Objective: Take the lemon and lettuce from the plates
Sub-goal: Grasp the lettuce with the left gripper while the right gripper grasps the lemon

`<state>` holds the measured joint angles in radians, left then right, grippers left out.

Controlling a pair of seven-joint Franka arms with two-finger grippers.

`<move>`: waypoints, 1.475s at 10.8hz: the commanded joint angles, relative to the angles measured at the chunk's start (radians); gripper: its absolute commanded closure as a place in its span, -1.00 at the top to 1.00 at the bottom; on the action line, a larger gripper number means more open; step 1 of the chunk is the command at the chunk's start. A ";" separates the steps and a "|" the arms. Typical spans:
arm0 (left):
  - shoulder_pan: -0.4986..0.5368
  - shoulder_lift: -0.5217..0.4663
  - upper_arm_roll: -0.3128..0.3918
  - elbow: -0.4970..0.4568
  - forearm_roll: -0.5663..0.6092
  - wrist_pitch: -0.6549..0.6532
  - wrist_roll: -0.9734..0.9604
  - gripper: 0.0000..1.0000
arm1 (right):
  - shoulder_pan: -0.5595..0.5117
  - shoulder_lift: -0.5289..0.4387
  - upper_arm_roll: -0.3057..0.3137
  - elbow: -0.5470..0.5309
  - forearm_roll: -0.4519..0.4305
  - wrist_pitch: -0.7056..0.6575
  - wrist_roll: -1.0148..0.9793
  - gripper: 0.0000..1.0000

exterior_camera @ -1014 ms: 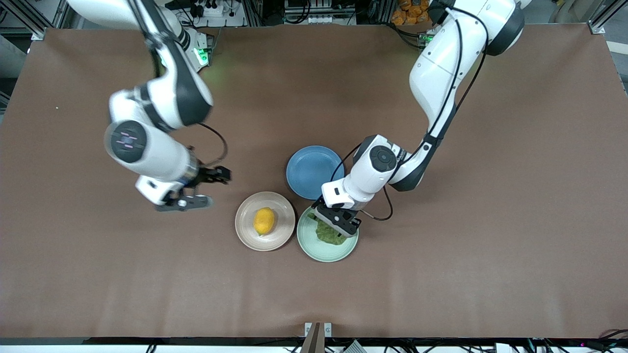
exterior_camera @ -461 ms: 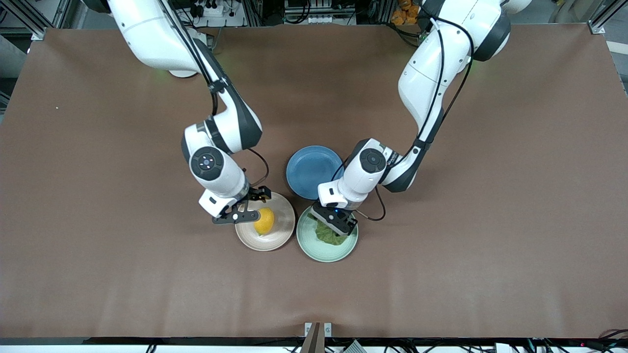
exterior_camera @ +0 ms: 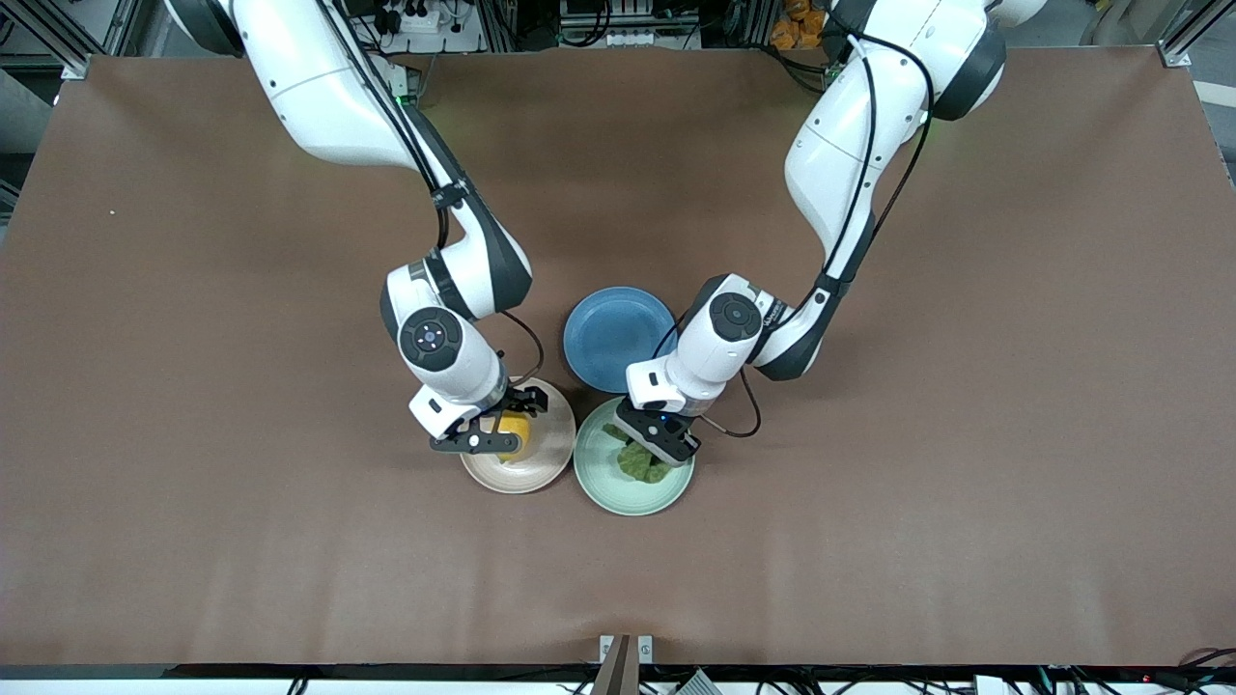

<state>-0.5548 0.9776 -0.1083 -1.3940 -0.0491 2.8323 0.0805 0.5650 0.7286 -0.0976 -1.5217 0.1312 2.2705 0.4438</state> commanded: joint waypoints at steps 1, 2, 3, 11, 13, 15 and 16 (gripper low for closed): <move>-0.002 -0.011 0.009 -0.002 0.020 0.004 0.022 -0.22 | 0.013 0.083 -0.001 0.058 0.011 0.096 0.084 1.00; 0.004 -0.011 0.009 -0.010 0.034 0.004 0.022 -0.25 | 0.013 0.097 0.001 0.058 0.011 0.116 0.085 1.00; 0.010 -0.011 0.009 -0.017 0.061 0.004 0.022 -0.26 | 0.012 0.100 0.001 0.058 0.011 0.116 0.082 1.00; 0.032 -0.060 0.007 -0.072 0.097 -0.008 0.022 -1.00 | 0.006 0.126 0.001 0.058 0.008 0.133 0.076 0.60; 0.033 -0.108 0.006 -0.077 0.097 -0.098 0.016 -1.00 | -0.004 0.124 0.001 0.072 0.011 0.123 0.075 0.36; 0.044 -0.199 0.004 -0.076 0.092 -0.274 0.012 -1.00 | -0.004 0.126 0.001 0.074 0.011 0.122 0.075 0.19; 0.061 -0.247 0.001 -0.071 0.089 -0.377 0.012 -1.00 | -0.005 0.126 0.001 0.074 0.011 0.122 0.075 0.16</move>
<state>-0.5248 0.8753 -0.1028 -1.4194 0.0206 2.6459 0.0899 0.5663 0.8397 -0.1005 -1.4757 0.1335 2.4007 0.5067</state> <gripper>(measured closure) 0.956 0.379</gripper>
